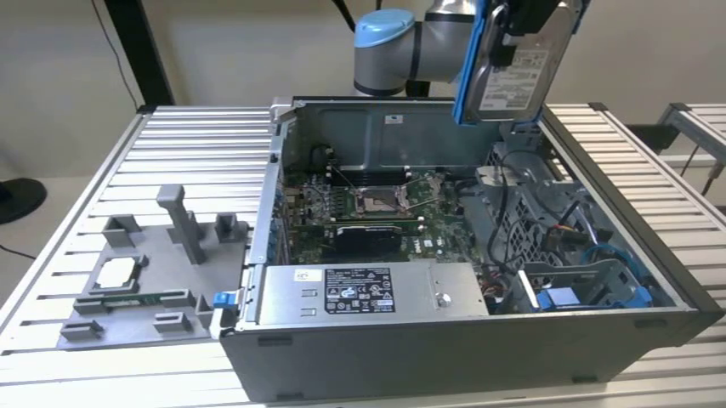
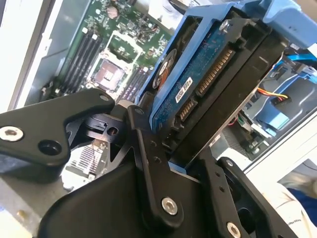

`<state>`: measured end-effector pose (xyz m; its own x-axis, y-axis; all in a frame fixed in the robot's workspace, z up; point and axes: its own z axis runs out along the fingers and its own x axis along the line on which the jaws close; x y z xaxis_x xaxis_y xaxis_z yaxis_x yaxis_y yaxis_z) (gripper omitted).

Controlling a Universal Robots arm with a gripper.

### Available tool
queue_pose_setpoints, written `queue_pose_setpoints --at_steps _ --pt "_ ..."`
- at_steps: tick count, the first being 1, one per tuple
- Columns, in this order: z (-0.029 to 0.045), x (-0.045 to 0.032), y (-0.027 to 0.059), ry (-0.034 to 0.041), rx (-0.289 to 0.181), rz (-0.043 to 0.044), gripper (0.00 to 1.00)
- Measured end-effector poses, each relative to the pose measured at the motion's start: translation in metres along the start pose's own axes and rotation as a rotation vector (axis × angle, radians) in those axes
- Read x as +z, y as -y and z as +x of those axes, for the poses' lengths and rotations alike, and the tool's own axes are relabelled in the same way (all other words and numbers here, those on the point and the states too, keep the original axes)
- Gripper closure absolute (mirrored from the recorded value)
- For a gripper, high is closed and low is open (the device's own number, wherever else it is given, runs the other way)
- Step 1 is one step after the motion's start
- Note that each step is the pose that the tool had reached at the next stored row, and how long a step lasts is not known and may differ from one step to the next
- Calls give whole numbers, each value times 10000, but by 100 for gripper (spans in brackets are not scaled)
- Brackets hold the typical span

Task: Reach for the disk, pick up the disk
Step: 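Pick up the disk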

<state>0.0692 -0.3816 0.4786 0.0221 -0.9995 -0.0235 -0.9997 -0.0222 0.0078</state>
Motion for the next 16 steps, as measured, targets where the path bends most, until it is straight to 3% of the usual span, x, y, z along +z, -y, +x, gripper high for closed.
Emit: queue_pose_setpoints --at_steps 16 --pt "450 -10 -10 0 0 -1 100"
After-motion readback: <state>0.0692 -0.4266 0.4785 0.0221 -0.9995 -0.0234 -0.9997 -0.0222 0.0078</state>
